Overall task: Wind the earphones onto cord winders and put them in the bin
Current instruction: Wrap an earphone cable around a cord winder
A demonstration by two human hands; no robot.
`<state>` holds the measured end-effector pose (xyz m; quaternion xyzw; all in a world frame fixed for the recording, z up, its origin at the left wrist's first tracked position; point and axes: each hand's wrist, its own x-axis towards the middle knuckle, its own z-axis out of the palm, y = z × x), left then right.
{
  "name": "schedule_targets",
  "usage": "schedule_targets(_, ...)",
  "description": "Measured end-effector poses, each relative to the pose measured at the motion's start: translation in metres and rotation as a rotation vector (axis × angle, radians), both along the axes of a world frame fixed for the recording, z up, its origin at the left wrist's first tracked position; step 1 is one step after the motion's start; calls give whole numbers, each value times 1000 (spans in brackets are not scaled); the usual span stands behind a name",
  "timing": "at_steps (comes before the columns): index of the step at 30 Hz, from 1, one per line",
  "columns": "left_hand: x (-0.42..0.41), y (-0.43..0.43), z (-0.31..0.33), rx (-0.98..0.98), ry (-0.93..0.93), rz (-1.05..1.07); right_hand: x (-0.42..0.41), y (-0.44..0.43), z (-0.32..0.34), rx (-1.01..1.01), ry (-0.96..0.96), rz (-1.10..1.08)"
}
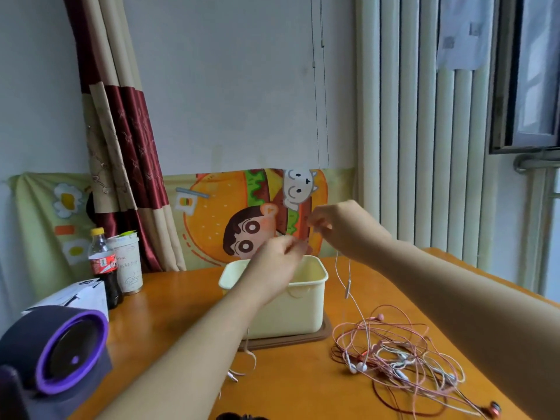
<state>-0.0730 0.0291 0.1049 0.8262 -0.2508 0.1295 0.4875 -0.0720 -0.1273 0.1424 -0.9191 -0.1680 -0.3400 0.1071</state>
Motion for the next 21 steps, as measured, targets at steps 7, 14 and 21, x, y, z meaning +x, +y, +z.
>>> schedule_targets(7, 24, 34, -3, -127, -163, 281, 13, -37, -24, 595, 146, -135)
schedule_targets(14, 46, 62, -23, -353, 0, 424, 18, -50, -56, 954, 417, -69)
schedule_targets(21, 69, 85, -39, -469, 118, 506, 28, -60, -71, 455, 583, -281)
